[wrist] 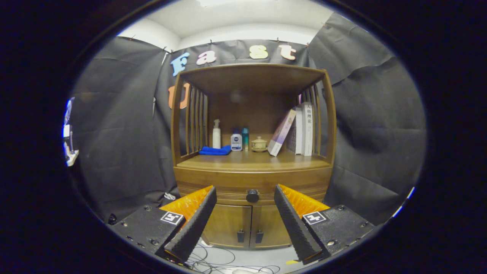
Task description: Pull open the drawer, take out the items inside it, and place them on the countertop above the cabinet.
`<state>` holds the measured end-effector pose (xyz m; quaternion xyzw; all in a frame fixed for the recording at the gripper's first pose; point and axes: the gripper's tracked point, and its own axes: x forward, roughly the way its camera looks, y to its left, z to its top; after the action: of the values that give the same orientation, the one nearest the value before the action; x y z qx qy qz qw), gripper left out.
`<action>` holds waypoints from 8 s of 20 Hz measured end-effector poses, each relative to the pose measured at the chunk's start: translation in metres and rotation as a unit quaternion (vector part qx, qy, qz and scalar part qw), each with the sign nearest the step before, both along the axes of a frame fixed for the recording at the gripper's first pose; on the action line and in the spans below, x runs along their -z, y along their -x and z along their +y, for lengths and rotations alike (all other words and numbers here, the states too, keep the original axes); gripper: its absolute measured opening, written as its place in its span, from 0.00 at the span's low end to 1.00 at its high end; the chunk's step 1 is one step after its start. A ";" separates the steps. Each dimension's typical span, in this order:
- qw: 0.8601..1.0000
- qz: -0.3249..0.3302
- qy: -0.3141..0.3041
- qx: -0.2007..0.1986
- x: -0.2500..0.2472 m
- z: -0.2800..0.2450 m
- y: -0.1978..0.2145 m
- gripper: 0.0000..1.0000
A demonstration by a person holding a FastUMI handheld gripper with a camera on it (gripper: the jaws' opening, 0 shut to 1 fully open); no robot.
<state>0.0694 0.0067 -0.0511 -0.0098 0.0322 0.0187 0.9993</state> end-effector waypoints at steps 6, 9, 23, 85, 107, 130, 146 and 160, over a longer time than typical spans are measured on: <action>1.000 0.028 0.008 0.011 0.055 -0.005 -0.085 0.99; 0.998 0.051 -0.005 0.031 0.080 -0.018 -0.126 0.98; 0.997 0.059 -0.005 0.048 0.097 -0.027 -0.192 0.55; 0.998 0.021 -0.061 -0.006 -0.008 -0.010 0.060 1.00; 0.944 0.320 -0.075 0.027 -0.023 0.003 -0.130 1.00; 0.802 0.591 -0.020 0.082 0.088 -0.015 -0.128 0.48; 0.863 0.502 -0.043 0.035 -0.042 -0.010 -0.118 0.47; 0.880 0.469 -0.038 0.057 -0.077 -0.020 -0.225 0.46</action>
<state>0.2945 -0.0134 0.0264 0.0404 0.4972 -0.0346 0.8660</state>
